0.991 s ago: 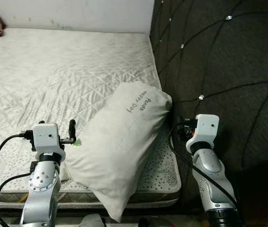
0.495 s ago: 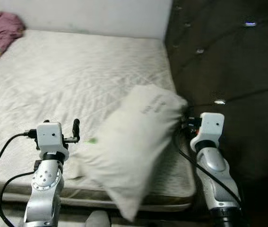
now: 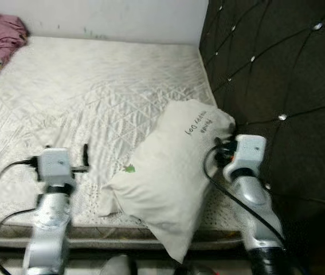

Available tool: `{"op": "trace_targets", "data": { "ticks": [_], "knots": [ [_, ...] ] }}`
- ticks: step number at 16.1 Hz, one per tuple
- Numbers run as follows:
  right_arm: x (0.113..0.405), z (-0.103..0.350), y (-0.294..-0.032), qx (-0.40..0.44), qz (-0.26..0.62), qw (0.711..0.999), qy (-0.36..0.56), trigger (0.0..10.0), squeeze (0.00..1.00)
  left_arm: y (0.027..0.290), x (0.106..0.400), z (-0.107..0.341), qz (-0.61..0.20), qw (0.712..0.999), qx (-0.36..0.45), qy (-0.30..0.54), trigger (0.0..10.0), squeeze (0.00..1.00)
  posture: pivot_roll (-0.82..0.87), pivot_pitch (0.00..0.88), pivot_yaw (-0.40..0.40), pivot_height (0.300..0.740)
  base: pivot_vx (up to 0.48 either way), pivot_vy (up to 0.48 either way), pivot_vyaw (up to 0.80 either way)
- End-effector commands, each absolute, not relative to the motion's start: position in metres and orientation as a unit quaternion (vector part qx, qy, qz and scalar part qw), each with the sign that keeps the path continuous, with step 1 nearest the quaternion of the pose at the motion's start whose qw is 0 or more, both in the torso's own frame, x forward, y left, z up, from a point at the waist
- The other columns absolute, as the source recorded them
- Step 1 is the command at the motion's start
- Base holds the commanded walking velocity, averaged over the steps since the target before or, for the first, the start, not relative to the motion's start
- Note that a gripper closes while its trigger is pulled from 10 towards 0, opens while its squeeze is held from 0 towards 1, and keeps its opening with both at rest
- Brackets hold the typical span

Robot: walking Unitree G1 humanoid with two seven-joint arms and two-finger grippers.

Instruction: Clean up the room

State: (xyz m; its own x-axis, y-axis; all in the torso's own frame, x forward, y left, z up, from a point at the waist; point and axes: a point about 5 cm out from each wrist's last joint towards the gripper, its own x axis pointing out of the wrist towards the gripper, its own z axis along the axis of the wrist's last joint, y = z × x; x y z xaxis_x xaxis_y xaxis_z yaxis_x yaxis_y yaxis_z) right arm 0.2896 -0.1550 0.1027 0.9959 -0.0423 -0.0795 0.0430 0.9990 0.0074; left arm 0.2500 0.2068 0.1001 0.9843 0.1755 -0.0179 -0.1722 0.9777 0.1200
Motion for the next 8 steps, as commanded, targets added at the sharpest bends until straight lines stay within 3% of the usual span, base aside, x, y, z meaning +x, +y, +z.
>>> {"op": "trace_targets", "data": {
  "ticks": [1, 5, 8],
  "knots": [
    [0.2917, 0.1069, -0.1585, 0.005, -0.026, 0.999, 0.032, 10.0, 0.00, 0.2044, 0.2493, 0.1038, 0.063, 0.997, 0.042, -0.005, 10.0, 0.00, 0.10, 0.075, -0.033, 0.740, 0.000, 0.000, 0.00],
    [0.2923, 0.1072, -0.1570, 0.008, -0.025, 0.999, 0.030, 10.0, 0.00, 0.2062, 0.2496, 0.1039, 0.071, 0.996, 0.047, -0.008, 10.0, 0.00, 0.10, 0.076, -0.030, 0.740, 0.000, 0.000, 0.00],
    [0.2930, 0.1077, -0.1554, 0.010, -0.021, 0.999, 0.028, 10.0, 0.00, 0.2057, 0.2504, 0.1043, 0.075, 0.995, 0.060, -0.009, 10.0, 0.00, 0.10, 0.078, -0.029, 0.708, 0.000, 0.000, 0.00]
  ]
}}
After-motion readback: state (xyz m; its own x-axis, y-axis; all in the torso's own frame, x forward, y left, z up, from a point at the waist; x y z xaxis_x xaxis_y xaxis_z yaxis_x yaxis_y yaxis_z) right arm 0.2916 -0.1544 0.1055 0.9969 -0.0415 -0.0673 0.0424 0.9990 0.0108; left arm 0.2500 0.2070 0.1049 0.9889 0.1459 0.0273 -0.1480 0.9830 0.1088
